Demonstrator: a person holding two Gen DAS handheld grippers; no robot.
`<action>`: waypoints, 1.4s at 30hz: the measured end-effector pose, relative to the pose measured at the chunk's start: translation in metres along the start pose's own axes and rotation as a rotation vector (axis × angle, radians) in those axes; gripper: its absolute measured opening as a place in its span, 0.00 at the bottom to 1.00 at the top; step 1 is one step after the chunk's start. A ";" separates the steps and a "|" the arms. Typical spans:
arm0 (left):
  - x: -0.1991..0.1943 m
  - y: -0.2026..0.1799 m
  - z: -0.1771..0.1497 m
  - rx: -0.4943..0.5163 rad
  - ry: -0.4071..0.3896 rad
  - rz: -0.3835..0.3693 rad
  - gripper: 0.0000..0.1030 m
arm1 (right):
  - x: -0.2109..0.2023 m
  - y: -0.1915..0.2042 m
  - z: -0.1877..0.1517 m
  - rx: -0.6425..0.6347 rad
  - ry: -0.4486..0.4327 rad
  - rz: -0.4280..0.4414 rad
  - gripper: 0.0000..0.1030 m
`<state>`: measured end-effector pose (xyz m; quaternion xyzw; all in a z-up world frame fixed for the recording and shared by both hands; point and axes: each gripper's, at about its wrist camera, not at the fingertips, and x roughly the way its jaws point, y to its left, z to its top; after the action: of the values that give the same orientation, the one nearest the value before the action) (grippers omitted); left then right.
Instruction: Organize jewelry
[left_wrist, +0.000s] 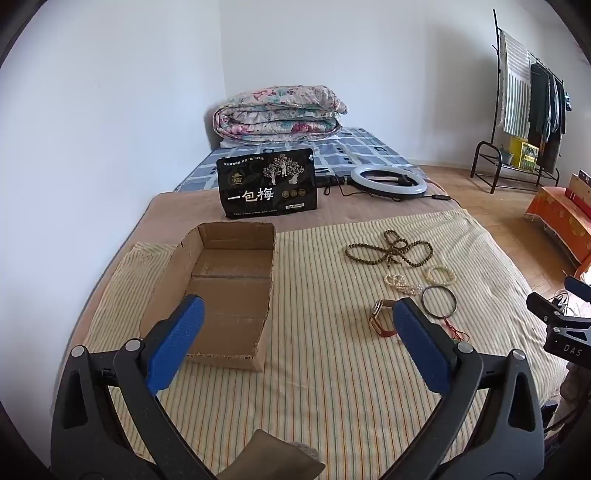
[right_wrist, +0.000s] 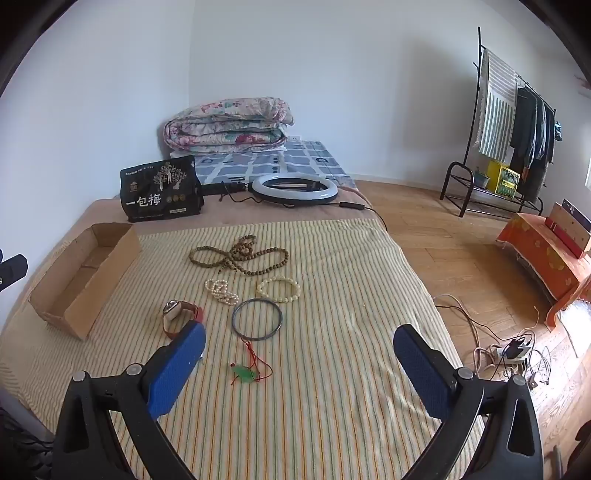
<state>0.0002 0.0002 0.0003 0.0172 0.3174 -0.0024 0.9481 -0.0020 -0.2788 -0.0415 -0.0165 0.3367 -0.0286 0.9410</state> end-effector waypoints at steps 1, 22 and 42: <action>0.000 0.000 0.000 0.007 0.002 0.003 1.00 | 0.000 0.000 0.000 -0.003 -0.002 -0.001 1.00; -0.005 0.004 0.001 -0.025 -0.023 0.011 1.00 | 0.003 0.002 -0.001 -0.014 0.005 -0.013 1.00; -0.004 0.005 0.001 -0.024 -0.025 0.010 1.00 | 0.005 0.004 -0.002 -0.011 0.011 -0.005 1.00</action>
<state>-0.0028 0.0051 0.0038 0.0073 0.3054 0.0059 0.9522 0.0014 -0.2747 -0.0463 -0.0226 0.3420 -0.0293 0.9390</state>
